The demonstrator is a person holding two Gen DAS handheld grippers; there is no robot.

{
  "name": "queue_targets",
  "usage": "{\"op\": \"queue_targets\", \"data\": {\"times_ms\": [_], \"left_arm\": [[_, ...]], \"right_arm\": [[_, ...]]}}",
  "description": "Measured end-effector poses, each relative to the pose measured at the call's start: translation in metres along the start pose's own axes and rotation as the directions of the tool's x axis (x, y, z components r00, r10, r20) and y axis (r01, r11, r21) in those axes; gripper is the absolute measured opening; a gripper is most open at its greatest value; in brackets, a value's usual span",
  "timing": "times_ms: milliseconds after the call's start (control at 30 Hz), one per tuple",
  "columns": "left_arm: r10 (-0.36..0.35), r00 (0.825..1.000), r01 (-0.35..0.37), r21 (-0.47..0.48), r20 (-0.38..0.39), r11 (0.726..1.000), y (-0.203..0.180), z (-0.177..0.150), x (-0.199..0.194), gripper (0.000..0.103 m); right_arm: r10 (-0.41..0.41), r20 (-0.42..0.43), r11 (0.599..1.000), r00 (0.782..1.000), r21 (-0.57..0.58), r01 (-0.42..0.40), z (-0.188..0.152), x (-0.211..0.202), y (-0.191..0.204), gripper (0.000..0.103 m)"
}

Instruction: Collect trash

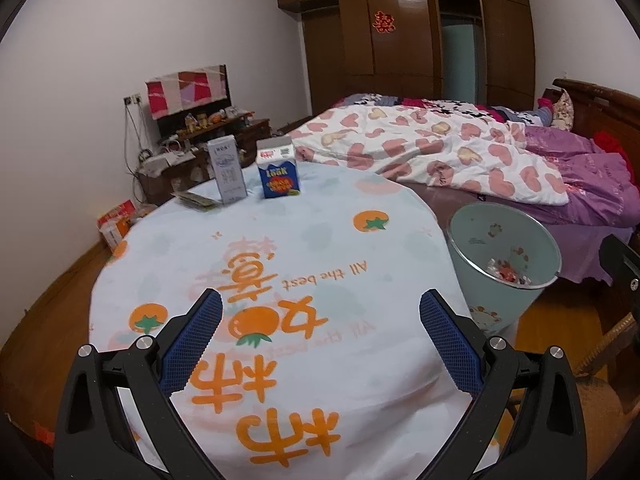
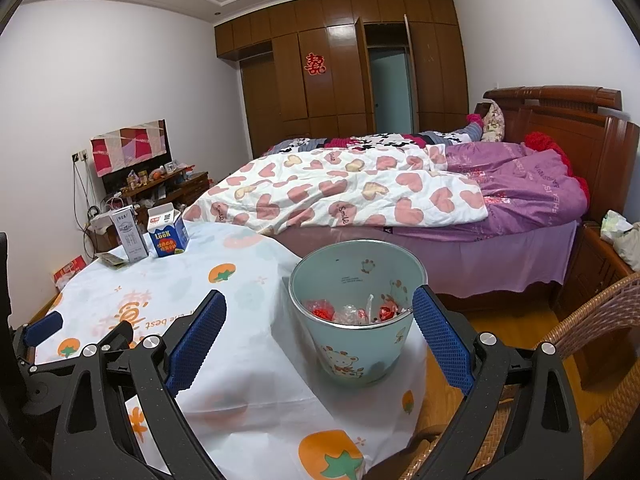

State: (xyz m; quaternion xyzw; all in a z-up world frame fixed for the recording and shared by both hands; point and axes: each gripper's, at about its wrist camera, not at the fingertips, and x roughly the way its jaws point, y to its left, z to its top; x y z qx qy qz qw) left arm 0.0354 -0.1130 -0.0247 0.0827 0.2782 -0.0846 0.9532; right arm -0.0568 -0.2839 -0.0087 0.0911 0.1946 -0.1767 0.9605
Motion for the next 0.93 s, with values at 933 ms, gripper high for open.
{"op": "queue_targets", "data": {"times_ms": [933], "left_arm": [[-0.002, 1.0, 0.002, -0.031, 0.002, 1.0, 0.0021, 0.003, -0.0042, 0.097]], "right_arm": [[-0.003, -0.001, 1.0, 1.0, 0.005, 0.003, -0.0014, -0.0001, 0.0004, 0.093]]}}
